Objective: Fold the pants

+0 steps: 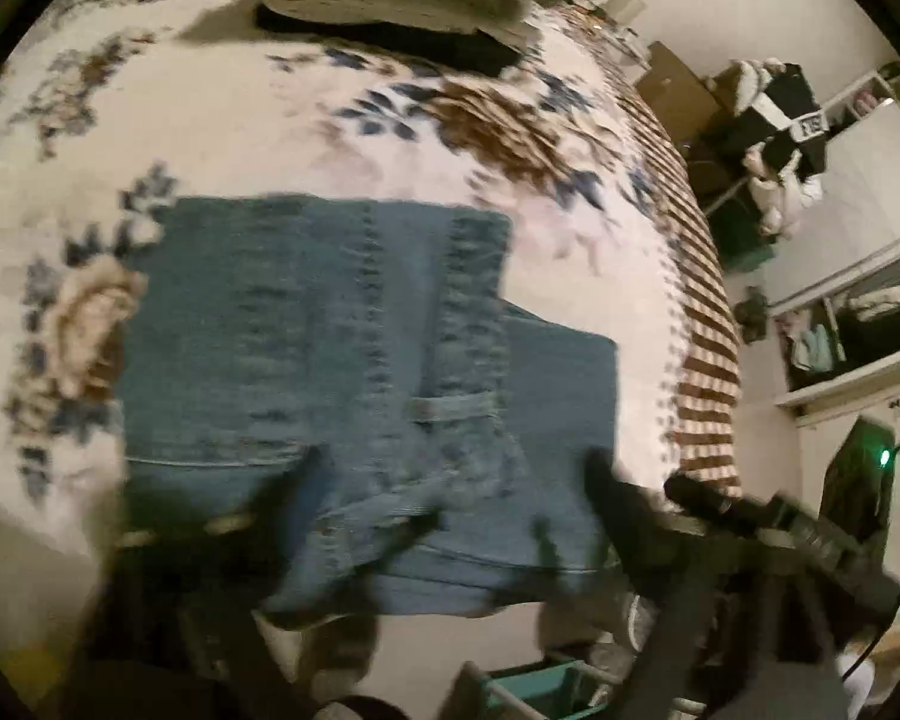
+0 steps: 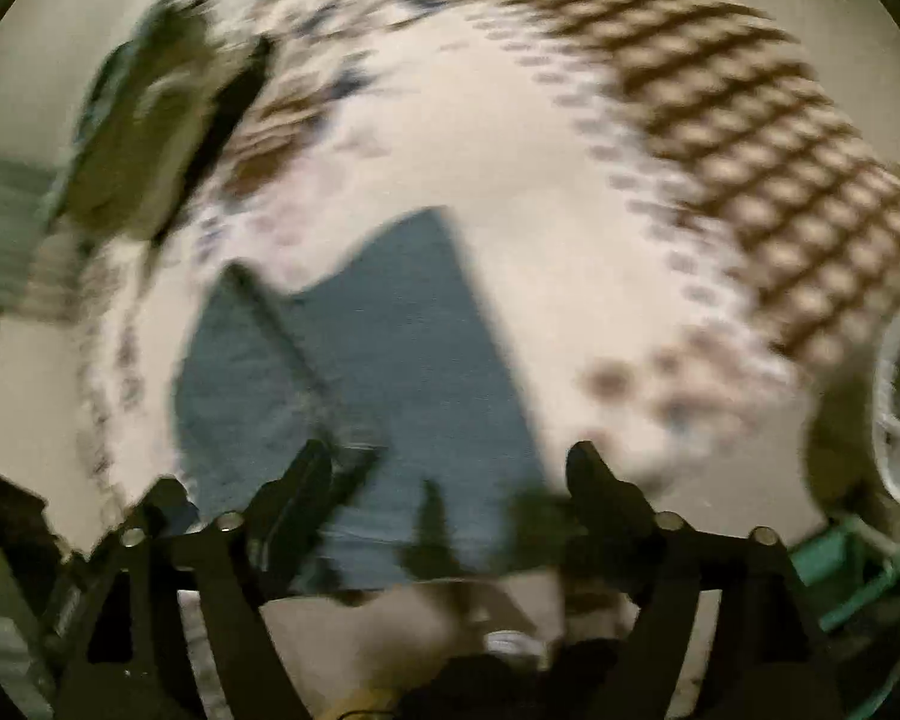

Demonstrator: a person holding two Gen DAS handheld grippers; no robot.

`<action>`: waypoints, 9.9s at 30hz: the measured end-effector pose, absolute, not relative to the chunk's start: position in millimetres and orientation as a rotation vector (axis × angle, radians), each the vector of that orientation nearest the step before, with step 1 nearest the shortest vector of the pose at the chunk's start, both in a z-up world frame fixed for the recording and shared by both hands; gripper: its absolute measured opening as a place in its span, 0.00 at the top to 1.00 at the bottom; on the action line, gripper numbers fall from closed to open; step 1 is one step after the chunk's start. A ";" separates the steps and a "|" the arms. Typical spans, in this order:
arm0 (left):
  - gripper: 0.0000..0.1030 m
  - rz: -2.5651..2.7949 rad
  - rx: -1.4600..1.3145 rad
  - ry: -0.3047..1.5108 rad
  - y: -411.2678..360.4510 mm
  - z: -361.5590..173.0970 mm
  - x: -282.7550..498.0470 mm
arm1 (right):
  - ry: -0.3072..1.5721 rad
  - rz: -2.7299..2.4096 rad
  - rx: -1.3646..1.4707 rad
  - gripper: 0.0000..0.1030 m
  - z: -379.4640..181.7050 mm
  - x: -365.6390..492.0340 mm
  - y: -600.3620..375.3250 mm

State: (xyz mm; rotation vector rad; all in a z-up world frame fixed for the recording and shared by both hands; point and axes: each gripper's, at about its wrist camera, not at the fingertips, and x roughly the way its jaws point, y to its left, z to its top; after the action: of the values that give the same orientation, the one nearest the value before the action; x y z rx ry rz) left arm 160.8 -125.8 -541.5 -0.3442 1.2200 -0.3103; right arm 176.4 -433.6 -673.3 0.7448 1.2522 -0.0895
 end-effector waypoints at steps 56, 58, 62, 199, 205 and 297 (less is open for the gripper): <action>0.12 -0.106 -0.056 1.304 -102.5 -584.2 218.2 | 1.163 -0.281 0.689 0.87 -664.1 164.9 -522.8; 0.12 -0.115 -0.044 1.331 -110.4 -595.9 220.8 | 1.192 -0.292 0.689 0.87 -681.5 163.0 -528.6; 0.10 -0.127 -0.030 1.373 -118.9 -613.3 228.3 | 1.313 -0.301 0.592 0.80 -711.6 176.1 -528.8; 0.26 -0.411 -0.682 1.393 -67.8 -665.7 285.4 | 1.014 0.195 1.437 0.09 -762.9 158.7 -433.1; 0.24 -0.424 -0.680 1.385 -68.6 -668.8 286.5 | 1.042 0.154 1.375 0.09 -760.7 192.2 -420.8; 0.05 -0.173 -0.047 1.032 -31.3 -345.4 573.6 | 0.990 -0.353 0.165 0.01 -339.7 563.8 -293.2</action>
State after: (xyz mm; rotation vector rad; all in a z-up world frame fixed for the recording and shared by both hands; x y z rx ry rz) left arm 573.6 -31.3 -345.4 -0.0466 1.0322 -0.1731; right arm 563.8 -293.2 -339.7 0.1648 0.9897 -0.3533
